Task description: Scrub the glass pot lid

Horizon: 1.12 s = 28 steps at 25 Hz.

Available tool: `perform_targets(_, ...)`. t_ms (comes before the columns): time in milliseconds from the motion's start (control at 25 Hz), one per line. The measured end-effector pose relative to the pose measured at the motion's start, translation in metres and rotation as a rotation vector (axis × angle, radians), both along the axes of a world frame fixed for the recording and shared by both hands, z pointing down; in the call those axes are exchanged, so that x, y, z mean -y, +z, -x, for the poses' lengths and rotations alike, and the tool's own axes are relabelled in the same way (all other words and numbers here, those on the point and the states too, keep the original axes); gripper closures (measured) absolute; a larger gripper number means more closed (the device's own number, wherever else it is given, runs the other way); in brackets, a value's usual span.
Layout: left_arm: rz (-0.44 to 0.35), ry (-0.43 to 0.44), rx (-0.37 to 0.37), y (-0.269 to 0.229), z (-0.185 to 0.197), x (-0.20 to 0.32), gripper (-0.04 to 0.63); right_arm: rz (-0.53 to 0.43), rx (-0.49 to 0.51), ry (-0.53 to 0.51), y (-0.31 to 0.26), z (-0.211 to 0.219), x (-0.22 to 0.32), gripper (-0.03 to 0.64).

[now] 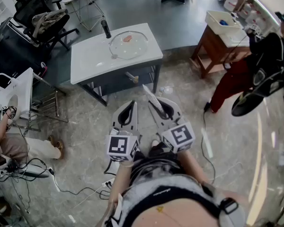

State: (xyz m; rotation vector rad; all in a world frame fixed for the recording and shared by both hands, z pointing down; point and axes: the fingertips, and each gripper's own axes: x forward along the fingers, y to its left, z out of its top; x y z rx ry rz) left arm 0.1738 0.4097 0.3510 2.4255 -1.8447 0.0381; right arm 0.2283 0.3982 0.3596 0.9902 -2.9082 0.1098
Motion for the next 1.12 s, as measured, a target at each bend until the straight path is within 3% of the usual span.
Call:
perform_targets(520, 0.024, -0.039, -0.055, 0.01, -0.016, 0.006, 0.603, -0.017, 0.03, -0.046, 0.008, -0.025, 0.021, 0.534)
perform_targets(1120, 0.003, -0.009, -0.059, 0.009, 0.033, 0.068, 0.603, -0.014, 0.06, -0.017, 0.009, 0.02, 0.079, 0.534)
